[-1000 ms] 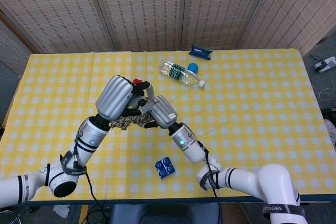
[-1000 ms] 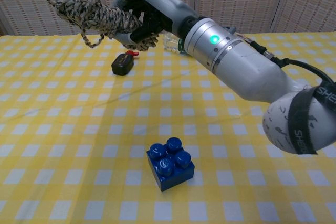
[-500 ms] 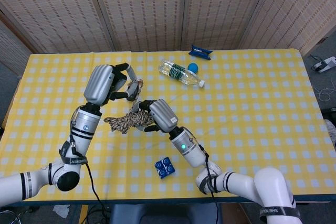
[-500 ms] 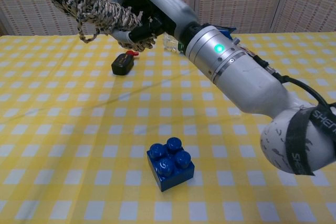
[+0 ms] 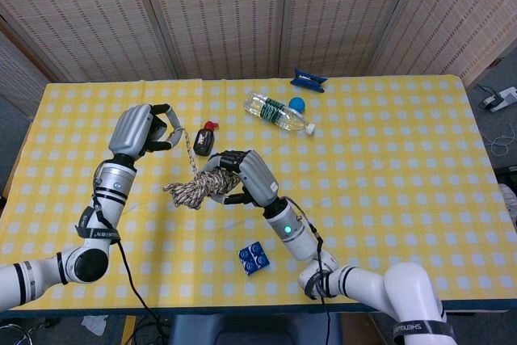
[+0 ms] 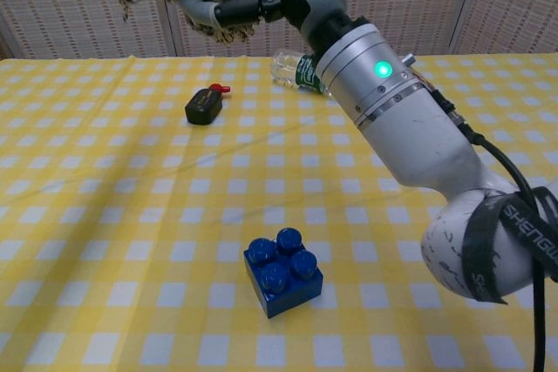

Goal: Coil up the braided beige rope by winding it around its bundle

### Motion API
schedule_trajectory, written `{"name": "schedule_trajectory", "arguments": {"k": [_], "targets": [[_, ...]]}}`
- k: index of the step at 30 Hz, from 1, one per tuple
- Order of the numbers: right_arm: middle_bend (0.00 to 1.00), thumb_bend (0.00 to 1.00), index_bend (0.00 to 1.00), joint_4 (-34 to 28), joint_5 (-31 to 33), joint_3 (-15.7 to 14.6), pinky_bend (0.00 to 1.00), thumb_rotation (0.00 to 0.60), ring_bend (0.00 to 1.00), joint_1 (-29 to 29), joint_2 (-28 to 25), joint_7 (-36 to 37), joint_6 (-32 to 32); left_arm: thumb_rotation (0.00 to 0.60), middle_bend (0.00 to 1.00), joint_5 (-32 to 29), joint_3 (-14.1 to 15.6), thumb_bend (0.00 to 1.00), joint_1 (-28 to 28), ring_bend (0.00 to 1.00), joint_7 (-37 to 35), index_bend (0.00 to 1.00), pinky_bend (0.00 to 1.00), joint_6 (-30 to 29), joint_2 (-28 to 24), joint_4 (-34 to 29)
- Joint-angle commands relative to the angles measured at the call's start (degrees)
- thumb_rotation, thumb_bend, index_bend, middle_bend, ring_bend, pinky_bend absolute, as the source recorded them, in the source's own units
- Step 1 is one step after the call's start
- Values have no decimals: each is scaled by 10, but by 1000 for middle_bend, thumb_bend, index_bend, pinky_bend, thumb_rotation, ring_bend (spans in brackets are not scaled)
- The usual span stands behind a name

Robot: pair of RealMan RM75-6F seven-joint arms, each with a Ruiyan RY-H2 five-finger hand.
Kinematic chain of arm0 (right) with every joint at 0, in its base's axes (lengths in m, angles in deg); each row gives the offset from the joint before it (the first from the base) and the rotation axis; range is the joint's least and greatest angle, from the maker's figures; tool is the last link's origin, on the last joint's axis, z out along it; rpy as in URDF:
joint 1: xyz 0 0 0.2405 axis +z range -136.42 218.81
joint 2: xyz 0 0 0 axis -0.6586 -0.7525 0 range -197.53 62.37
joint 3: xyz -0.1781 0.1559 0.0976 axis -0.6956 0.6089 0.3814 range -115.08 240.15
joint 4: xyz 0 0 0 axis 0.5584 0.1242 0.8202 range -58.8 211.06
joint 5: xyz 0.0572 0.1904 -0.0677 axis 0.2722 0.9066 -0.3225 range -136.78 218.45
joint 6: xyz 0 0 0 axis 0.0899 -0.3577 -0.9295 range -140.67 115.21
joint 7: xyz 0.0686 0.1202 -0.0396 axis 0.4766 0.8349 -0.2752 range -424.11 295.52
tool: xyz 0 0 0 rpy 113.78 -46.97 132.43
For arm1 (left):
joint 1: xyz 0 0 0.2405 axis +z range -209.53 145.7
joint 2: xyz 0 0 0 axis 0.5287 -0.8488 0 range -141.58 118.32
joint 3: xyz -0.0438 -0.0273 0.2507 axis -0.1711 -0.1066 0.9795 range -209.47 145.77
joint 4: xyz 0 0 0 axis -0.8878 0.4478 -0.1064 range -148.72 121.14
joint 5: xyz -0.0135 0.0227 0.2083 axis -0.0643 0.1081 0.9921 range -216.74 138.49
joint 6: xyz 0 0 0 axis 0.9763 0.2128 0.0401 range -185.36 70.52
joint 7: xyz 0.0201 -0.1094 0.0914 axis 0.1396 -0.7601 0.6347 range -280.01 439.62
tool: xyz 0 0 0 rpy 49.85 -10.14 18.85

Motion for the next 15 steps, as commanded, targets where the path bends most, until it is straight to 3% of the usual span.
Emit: {"name": "schedule_trajectory", "arguments": {"k": [1, 15], "targets": [[738, 286, 906, 1, -5, 7, 632, 600, 615, 1, 2, 9, -17, 600, 1000, -10, 11, 387, 3, 1000, 9, 783, 1000, 6, -3, 12], [742, 278, 910, -38, -3, 25, 632, 600, 617, -7, -20, 7, -51, 600, 1000, -41, 41, 387, 19, 1000, 16, 783, 1000, 20, -4, 54]]}}
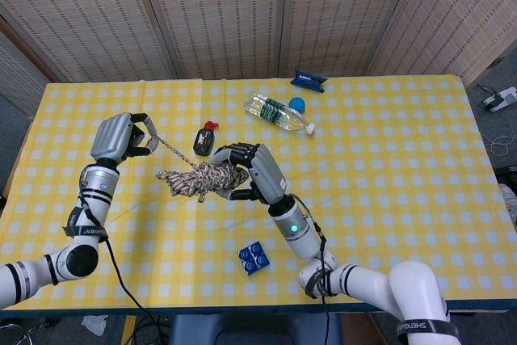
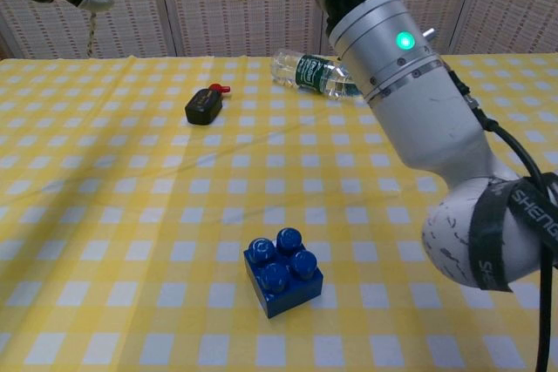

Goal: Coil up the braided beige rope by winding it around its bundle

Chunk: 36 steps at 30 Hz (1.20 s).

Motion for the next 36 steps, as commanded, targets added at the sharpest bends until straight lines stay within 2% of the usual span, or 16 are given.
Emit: {"name": "schedule_trajectory", "arguments": {"k": [1, 10, 14, 16, 17, 18, 19, 21, 24, 26, 29, 32, 36], "targets": [[742, 277, 910, -7, 3, 5, 632, 600, 617, -2, -5, -3, -6, 600, 1000, -3, 5, 387, 4, 1000, 0, 783, 1000, 3, -2, 5], [742, 278, 911, -12, 14, -1, 632, 600, 617, -6, -15, -23, 16, 600, 1000, 23, 7, 387, 21, 1000, -26, 760, 1000, 5, -9, 5], [742, 277, 910, -9, 15, -2, 632, 600, 617, -5, -14, -25, 19, 600, 966, 38, 6, 381, 27, 938, -45, 555, 997, 22, -20, -5], [742, 278, 910, -9, 15, -2, 632, 600, 617, -5, -14, -26, 20, 600, 873, 47, 7, 379, 29, 835, -51, 412, 974, 29, -26, -9], [742, 278, 910, -9, 15, -3, 632, 600, 617, -6, -15, -27, 20, 598, 787, 50, 9, 374, 31, 753, -53, 323, 935, 35, -31, -13], [742, 277, 910, -9, 15, -3, 632, 600, 617, -6, -16, -28, 20, 586, 659, 50, 11, 364, 32, 642, -54, 221, 858, 40, -35, -16], [742, 277, 910, -10, 15, -4, 632, 600, 617, -7, -17, -28, 21, 576, 576, 49, 13, 357, 32, 572, -54, 166, 803, 47, -41, -20], [742, 278, 911, -13, 15, -5, 632, 600, 617, -9, -21, -31, 20, 541, 350, 48, 17, 336, 34, 370, -55, 47, 630, 61, -54, -26], [742, 277, 910, -20, 14, -8, 632, 600, 618, -14, -30, -35, 20, 530, 212, 55, 22, 330, 42, 241, -62, 5, 456, 58, -60, -26], [742, 278, 910, -26, 13, -11, 632, 600, 618, -18, -37, -39, 21, 529, 184, 68, 29, 329, 50, 214, -63, 3, 416, 48, -61, -24], [742, 278, 911, -34, 12, -15, 632, 600, 617, -25, -48, -43, 20, 541, 172, 88, 42, 328, 63, 199, -60, 3, 402, 32, -62, -21], [742, 278, 910, -46, 11, -22, 632, 600, 617, -34, -61, -48, 21, 577, 172, 112, 57, 324, 82, 199, -55, 6, 396, 0, -59, -14], [742, 277, 910, -59, 9, -29, 632, 600, 617, -45, -77, -53, 20, 595, 172, 145, 74, 319, 107, 199, -44, 32, 383, -45, -51, 3]]}}
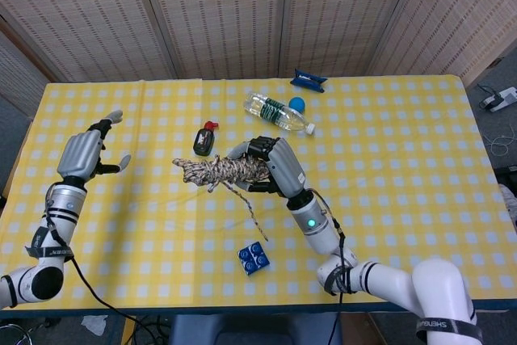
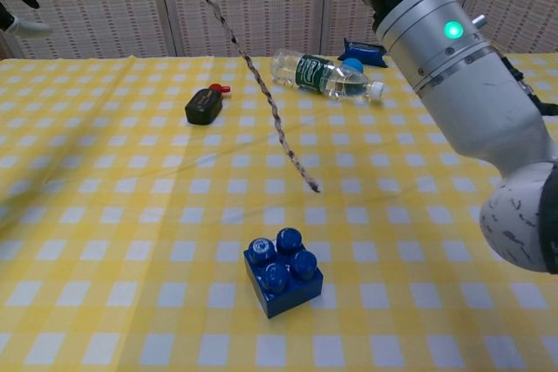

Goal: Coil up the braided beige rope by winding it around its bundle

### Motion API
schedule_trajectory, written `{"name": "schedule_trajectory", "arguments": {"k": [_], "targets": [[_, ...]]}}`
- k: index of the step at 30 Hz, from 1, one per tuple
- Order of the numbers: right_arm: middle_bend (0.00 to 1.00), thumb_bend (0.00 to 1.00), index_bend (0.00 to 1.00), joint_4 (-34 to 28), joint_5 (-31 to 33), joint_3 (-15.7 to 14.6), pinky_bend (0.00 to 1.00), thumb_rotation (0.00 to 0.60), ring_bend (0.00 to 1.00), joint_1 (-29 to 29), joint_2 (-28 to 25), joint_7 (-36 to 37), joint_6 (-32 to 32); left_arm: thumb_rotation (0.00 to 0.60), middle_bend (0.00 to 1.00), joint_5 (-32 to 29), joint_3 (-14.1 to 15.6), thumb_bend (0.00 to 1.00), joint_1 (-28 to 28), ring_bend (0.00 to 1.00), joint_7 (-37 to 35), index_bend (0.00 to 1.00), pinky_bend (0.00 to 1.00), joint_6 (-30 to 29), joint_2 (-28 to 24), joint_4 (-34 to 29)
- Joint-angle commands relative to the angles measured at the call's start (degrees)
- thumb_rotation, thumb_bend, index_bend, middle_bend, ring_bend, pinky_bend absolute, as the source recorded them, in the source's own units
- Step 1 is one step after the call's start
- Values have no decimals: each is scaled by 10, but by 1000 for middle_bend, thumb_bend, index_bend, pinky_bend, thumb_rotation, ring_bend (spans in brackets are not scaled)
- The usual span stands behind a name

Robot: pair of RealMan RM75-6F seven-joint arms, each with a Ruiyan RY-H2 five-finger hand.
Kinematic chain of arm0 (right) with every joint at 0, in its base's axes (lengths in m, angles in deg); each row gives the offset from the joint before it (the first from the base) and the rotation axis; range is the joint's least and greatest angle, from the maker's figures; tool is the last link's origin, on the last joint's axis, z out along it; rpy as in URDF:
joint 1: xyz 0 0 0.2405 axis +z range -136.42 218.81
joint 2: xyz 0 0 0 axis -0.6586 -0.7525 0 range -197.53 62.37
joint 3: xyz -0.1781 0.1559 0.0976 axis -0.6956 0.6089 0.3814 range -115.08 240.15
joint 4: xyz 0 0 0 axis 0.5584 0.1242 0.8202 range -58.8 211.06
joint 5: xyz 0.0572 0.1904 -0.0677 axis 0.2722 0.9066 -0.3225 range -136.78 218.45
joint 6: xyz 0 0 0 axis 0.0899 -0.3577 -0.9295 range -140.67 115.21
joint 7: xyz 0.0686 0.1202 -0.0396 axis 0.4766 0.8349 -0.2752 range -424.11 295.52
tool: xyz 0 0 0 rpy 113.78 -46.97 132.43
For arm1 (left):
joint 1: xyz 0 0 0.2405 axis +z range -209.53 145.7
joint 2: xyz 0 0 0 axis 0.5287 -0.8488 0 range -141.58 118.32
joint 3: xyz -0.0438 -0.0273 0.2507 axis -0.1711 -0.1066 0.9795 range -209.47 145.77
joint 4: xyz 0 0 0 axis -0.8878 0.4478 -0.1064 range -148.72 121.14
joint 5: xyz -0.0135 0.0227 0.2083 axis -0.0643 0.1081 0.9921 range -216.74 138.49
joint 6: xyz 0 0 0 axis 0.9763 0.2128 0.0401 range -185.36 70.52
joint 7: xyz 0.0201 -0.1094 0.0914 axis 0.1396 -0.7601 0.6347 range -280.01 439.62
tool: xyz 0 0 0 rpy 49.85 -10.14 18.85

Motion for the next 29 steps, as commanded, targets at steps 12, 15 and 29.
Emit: {"name": "schedule_trajectory", "arguments": {"k": [12, 15, 29], "targets": [[742, 278, 910, -42, -4, -16, 632, 600, 617, -39, -48, -8, -13, 600, 172, 161, 81, 311, 111, 199, 18, 106, 348, -166, 38, 93], [742, 278, 910, -48, -3, -17, 632, 600, 617, -46, -55, -7, -13, 600, 172, 197, 97, 311, 136, 199, 16, 117, 346, -202, 47, 106], [744, 279, 911, -65, -3, -25, 632, 600, 617, -73, -72, -8, -19, 600, 172, 294, 157, 305, 248, 199, 58, 145, 323, -321, 61, 77]]}}
